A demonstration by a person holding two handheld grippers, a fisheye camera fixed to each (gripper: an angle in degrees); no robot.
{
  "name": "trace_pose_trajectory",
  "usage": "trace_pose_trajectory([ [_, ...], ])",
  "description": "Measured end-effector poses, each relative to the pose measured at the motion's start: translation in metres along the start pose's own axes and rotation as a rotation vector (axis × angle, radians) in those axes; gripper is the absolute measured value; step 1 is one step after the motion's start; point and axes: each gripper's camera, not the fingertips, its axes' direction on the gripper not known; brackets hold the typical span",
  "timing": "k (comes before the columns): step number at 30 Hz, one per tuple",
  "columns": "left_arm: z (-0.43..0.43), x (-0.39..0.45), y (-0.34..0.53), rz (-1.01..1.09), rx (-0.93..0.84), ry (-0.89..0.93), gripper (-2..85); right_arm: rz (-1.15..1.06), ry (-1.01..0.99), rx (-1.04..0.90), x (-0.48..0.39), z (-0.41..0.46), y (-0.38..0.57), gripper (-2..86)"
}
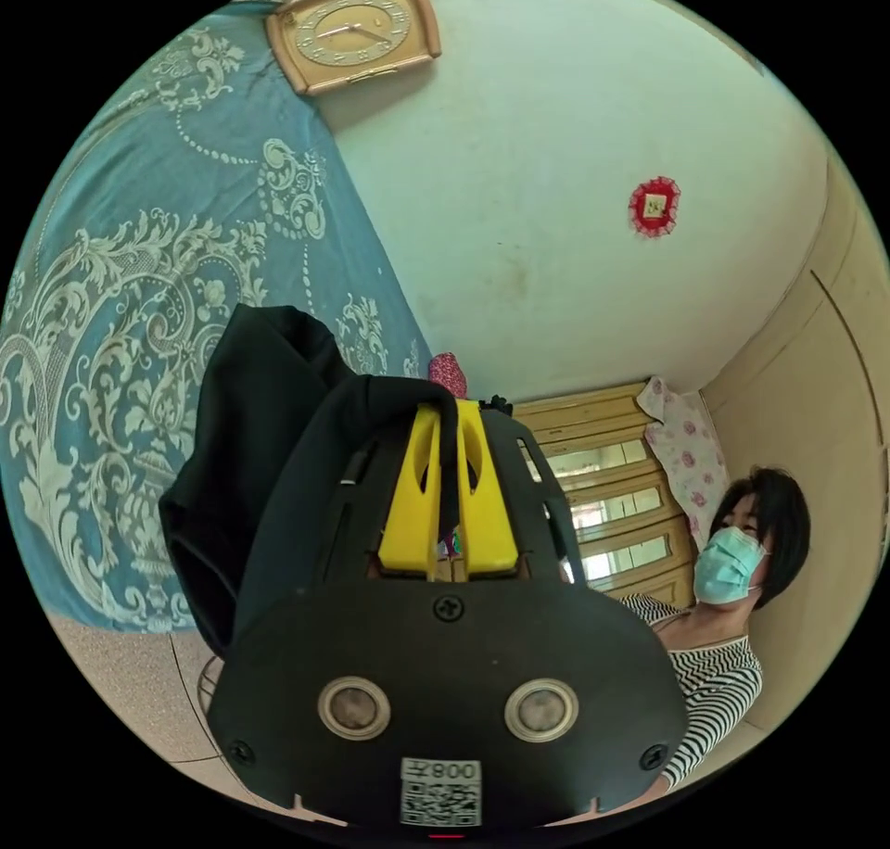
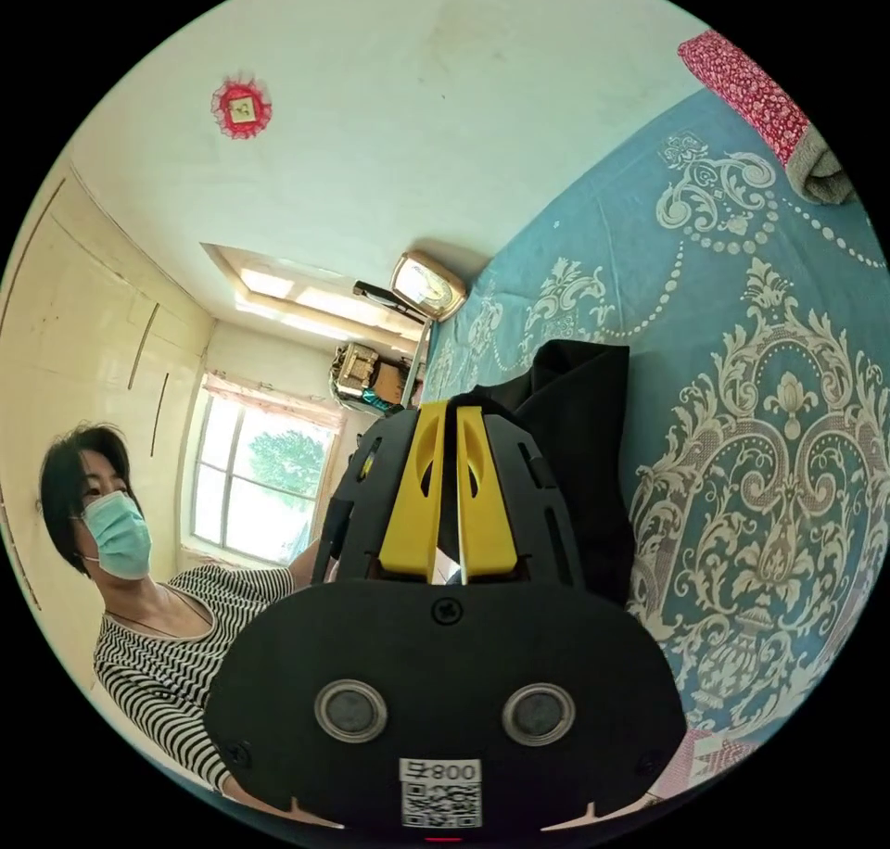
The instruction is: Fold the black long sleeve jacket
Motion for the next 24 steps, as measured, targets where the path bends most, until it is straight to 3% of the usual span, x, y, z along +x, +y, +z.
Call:
trace_pose_trajectory([
  [7, 0.067, -0.064, -0.092, -0.126, -0.057, -0.167, 3.2, 0.114, 0.1, -0.113, 0.073, 0.07, -0.098, 1.7],
  [14, 0.111, -0.09, -0.145, -0.166, -0.052, -0.209, 4.1, 0.167, 0.074, -0.141, 0.098, 0.099, -0.148, 2.5],
  [19, 0.133, -0.085, -0.164, -0.157, -0.056, -0.197, 6.4, 0.185, 0.0, -0.1, 0.091, 0.11, -0.161, 4.9],
  [24, 0.14, -0.066, -0.174, -0.125, 0.051, -0.131, 8.0, 0.175, -0.075, -0.033, 0.065, 0.116, -0.169, 6.4],
])
